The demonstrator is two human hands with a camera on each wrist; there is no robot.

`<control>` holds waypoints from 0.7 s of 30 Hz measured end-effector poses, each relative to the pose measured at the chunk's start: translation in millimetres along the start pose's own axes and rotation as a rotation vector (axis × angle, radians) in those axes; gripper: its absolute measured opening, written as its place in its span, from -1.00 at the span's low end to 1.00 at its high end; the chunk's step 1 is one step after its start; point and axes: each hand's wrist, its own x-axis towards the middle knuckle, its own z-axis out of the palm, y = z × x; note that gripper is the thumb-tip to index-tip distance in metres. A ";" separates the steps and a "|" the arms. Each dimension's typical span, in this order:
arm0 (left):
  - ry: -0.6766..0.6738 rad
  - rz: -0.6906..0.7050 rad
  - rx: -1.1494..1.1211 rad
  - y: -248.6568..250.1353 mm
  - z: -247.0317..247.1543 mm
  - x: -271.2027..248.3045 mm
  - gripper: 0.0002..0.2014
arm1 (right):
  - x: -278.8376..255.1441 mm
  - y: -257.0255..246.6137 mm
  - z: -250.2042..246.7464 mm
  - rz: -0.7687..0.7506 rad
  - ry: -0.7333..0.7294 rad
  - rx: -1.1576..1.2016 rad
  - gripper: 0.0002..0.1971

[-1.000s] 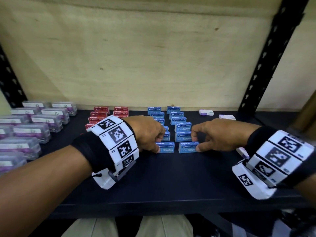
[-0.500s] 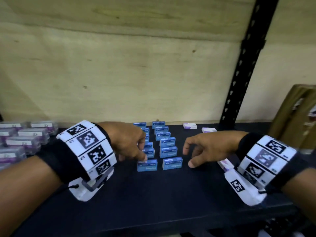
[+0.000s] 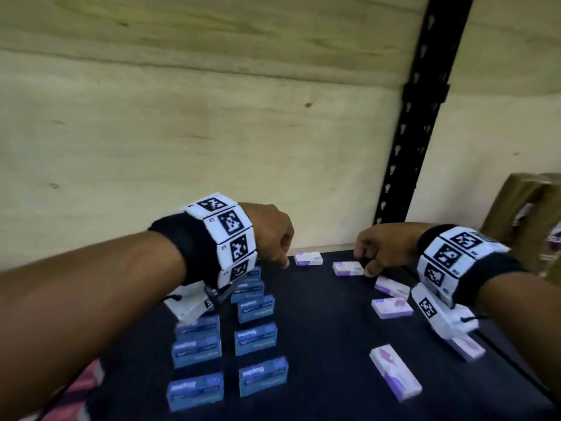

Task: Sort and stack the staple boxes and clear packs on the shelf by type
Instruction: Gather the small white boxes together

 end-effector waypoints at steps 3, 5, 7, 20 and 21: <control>-0.006 0.026 0.034 1.4 4.5 35.4 -0.72 | 24.3 0.6 1.6 -0.002 -0.054 -0.026 -0.48; -0.004 0.039 0.052 3.1 6.7 54.9 -0.68 | 37.9 0.6 1.5 -0.007 -0.083 -0.034 -0.44; -0.006 0.051 0.064 4.5 9.1 70.8 -0.63 | 47.7 -0.7 0.8 -0.019 -0.102 -0.066 -0.42; -0.068 0.056 0.131 16.3 28.0 112.7 -0.52 | 64.2 2.6 0.3 -0.070 -0.099 -0.172 -0.54; -0.062 0.059 0.135 15.9 29.2 113.9 -0.53 | 63.4 4.4 1.2 -0.073 -0.088 -0.160 -0.59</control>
